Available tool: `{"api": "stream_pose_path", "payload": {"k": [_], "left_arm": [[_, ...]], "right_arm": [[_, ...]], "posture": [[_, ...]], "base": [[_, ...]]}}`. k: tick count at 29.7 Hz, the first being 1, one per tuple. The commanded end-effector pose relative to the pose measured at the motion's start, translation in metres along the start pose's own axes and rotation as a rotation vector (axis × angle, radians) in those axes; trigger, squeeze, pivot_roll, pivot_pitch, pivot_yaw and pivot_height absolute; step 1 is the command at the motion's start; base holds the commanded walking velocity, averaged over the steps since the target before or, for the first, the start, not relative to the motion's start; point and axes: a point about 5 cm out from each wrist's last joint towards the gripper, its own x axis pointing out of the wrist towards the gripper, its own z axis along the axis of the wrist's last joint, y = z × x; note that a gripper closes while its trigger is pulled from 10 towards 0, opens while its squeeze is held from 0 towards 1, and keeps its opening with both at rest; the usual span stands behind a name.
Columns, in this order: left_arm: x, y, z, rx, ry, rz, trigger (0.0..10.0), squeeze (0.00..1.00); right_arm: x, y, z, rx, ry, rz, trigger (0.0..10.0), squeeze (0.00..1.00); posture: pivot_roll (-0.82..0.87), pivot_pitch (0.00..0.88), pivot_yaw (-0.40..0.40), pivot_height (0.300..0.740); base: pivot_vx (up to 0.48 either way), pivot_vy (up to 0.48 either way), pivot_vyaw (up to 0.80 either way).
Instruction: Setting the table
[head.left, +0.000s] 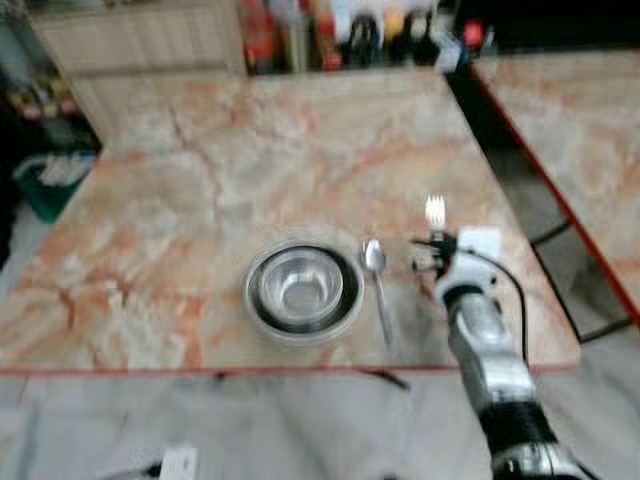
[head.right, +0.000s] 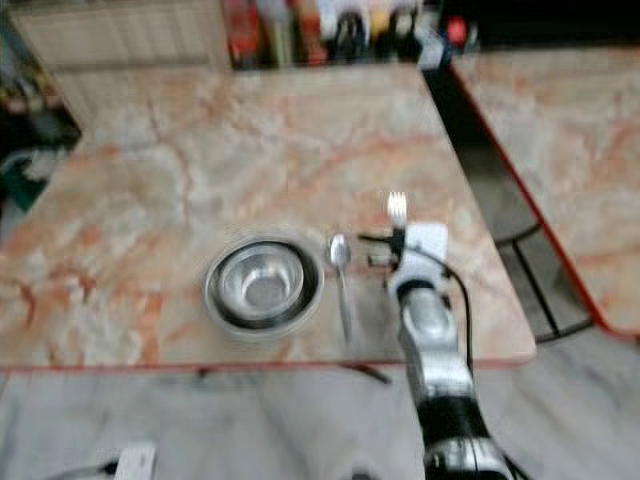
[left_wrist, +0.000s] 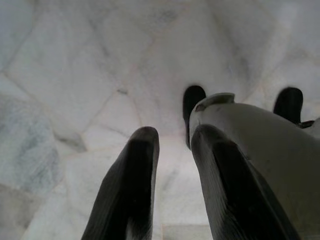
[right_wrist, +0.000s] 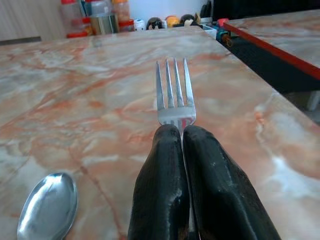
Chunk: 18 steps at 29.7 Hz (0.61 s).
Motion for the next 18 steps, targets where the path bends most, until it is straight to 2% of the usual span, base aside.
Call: {"api": "stream_pose_path", "payload": {"k": [1,11,18], "left_arm": [[-0.002,0.009,-0.01,0.013,0.04,0.024,10.0,0.0],[-0.001,0.008,-0.003,0.014,0.03,0.021,10.0,0.0],[0.0,-0.001,-0.002,0.015,0.025,0.011,10.0,0.0]], "right_arm": [[0.0,0.008,-0.001,0.002,0.008,0.021,10.0,0.0],[-0.001,0.007,-0.018,-0.009,0.075,0.027,10.0,0.0],[0.003,-0.007,-0.025,-0.023,0.117,0.0,10.0,0.0]], "posture": [[-0.07,0.13,0.035,0.74],[-0.07,0.134,0.035,0.74],[-0.07,0.134,0.035,0.74]], "base": [[0.0,0.0,0.0],[0.0,0.0,0.0],[0.0,0.0,0.0]]}}
